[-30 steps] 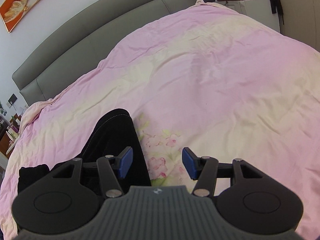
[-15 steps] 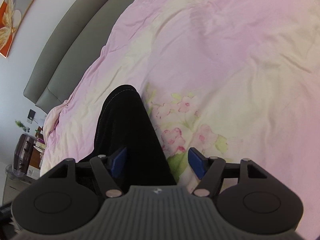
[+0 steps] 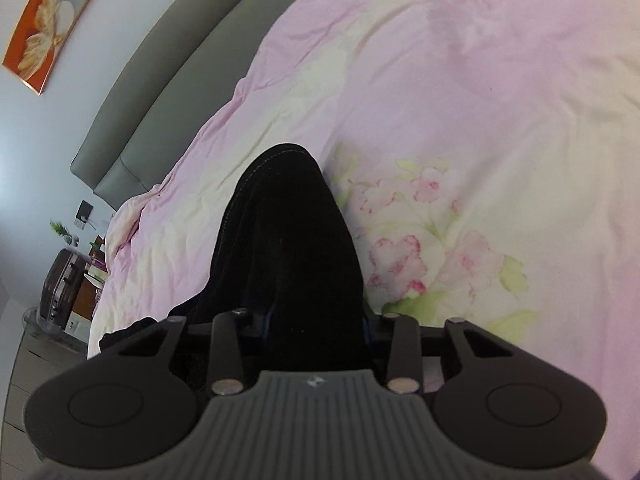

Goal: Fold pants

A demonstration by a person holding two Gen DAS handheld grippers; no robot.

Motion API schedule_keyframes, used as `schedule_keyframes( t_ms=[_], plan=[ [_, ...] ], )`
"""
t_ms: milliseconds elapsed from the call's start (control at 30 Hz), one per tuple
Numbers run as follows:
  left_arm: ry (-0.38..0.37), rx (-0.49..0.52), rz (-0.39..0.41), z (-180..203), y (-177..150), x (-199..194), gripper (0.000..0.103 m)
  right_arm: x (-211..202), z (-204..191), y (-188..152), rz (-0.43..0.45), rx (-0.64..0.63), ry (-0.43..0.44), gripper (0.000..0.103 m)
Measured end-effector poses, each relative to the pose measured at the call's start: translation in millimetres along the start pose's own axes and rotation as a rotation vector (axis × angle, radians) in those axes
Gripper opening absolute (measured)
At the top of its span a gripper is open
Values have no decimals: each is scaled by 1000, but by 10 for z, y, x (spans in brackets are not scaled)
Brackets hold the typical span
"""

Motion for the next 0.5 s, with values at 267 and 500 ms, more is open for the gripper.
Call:
schedule_keyframes(
  t_ms=[267,500],
  plan=[
    [-75,-92,89,-469,205,-718,97,-27,28,9,17,34,23,37],
    [19,-195,34,-1391,55,-672,98,50,290,-39,-14,255,107,55]
  ],
)
Point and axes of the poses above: each gripper's, at about its wrist camera, not at the fingertips, and x roughly the way its jaws point, z to its right, y to its top, the point moved 4 cm from there along x, roughly the way its jaws point, and after that the axes turned 3 degrees about -x, right-handed, at the moved point
